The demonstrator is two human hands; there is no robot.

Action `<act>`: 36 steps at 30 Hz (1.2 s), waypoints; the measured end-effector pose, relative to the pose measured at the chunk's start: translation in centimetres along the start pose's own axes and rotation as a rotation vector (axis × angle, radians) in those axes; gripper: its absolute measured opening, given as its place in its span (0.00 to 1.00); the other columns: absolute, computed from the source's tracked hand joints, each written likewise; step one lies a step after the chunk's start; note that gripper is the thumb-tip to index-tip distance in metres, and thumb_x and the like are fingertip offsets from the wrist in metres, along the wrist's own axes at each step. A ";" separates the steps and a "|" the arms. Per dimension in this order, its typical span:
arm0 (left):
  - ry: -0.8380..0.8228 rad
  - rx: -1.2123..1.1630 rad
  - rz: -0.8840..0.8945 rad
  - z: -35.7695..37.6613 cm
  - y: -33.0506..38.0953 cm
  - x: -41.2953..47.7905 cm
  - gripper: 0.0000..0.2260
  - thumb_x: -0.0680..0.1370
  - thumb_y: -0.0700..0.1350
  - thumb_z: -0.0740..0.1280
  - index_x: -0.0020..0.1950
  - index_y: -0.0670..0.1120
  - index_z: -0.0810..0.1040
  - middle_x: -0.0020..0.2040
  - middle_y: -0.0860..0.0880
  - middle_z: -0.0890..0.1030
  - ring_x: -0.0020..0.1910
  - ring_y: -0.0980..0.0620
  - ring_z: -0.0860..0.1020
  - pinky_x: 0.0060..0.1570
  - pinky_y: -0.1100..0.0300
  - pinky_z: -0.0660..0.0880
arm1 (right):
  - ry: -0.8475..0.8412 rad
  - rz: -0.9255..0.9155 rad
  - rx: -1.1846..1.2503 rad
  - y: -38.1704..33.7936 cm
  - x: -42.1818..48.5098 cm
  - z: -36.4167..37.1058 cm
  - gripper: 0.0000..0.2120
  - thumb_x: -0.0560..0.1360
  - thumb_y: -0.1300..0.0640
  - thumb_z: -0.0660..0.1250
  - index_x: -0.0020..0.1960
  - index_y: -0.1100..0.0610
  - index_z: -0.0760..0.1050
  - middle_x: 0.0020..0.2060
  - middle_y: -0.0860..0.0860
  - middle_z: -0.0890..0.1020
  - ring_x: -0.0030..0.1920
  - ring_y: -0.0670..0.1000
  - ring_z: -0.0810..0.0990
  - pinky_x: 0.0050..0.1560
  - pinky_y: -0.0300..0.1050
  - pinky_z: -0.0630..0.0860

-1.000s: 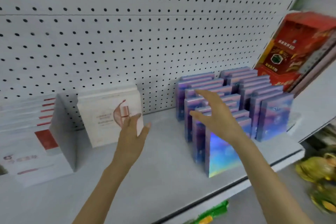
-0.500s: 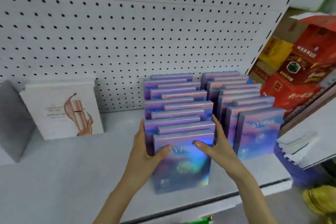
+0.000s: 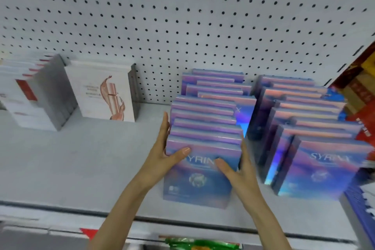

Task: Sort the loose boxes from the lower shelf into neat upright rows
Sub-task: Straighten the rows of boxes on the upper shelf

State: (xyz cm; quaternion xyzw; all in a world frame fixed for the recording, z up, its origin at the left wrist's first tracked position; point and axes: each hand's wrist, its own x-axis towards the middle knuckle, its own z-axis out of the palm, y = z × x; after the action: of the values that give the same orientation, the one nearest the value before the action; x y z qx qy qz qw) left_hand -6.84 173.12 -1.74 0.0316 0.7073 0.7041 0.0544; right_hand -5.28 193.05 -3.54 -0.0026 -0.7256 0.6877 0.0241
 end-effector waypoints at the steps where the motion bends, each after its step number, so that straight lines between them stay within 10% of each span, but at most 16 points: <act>1: -0.011 -0.015 -0.010 0.1 0.0 0.0 0.48 0.66 0.58 0.74 0.78 0.57 0.50 0.70 0.55 0.72 0.66 0.55 0.73 0.62 0.52 0.74 | -0.008 0.008 0.023 -0.1 0.0 0.1 0.47 0.63 0.42 0.74 0.77 0.50 0.57 0.69 0.49 0.73 0.66 0.45 0.75 0.62 0.39 0.74; 7: 0.029 -0.107 -0.072 0.4 -0.3 -0.2 0.47 0.61 0.61 0.77 0.75 0.49 0.61 0.61 0.50 0.80 0.60 0.48 0.79 0.49 0.59 0.79 | -0.005 0.048 0.120 0.0 0.0 1.3 0.49 0.63 0.43 0.73 0.78 0.42 0.51 0.68 0.48 0.75 0.64 0.47 0.77 0.63 0.50 0.76; 11: 0.057 -0.082 -0.031 0.8 0.0 -0.2 0.37 0.71 0.50 0.73 0.75 0.57 0.57 0.61 0.54 0.79 0.59 0.53 0.79 0.46 0.62 0.79 | 0.008 0.063 0.100 -0.3 0.1 0.9 0.43 0.70 0.48 0.75 0.77 0.48 0.55 0.64 0.49 0.77 0.58 0.43 0.80 0.51 0.35 0.78; 16: 0.048 0.056 0.038 0.2 1.1 -0.3 0.39 0.70 0.49 0.74 0.73 0.65 0.55 0.61 0.66 0.75 0.61 0.61 0.75 0.48 0.64 0.78 | -0.001 -0.048 -0.052 -2.3 0.1 0.1 0.39 0.70 0.59 0.72 0.73 0.42 0.55 0.61 0.23 0.69 0.62 0.28 0.69 0.53 0.24 0.70; 20: 0.005 0.068 0.064 -0.2 3.5 0.9 0.32 0.70 0.50 0.69 0.71 0.63 0.61 0.67 0.60 0.70 0.62 0.64 0.73 0.48 0.66 0.77 | 0.029 -0.116 -0.158 -4.3 1.4 -1.0 0.38 0.69 0.48 0.70 0.75 0.43 0.58 0.73 0.35 0.63 0.72 0.37 0.61 0.70 0.36 0.62; 30: -0.076 0.197 -0.082 -1.1 6.7 10.7 0.41 0.68 0.64 0.68 0.76 0.62 0.52 0.72 0.65 0.58 0.71 0.61 0.59 0.71 0.57 0.59 | 0.100 0.234 -0.127 -6.8 11.4 -3.3 0.39 0.73 0.44 0.69 0.78 0.48 0.55 0.75 0.47 0.63 0.75 0.49 0.60 0.73 0.46 0.58; 36: -0.067 0.070 -0.141 -0.5 6.4 12.4 0.43 0.68 0.62 0.66 0.77 0.61 0.45 0.74 0.60 0.58 0.71 0.60 0.61 0.71 0.57 0.60 | 0.108 0.333 0.008 -5.7 14.3 -3.5 0.58 0.46 0.23 0.74 0.72 0.43 0.65 0.69 0.47 0.72 0.69 0.50 0.70 0.70 0.55 0.68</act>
State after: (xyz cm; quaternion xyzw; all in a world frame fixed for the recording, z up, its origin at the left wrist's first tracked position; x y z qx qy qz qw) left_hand -19.41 174.20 4.28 0.0069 0.7297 0.6720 0.1262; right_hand -19.25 196.81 2.77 -0.1597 -0.7102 0.6838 -0.0514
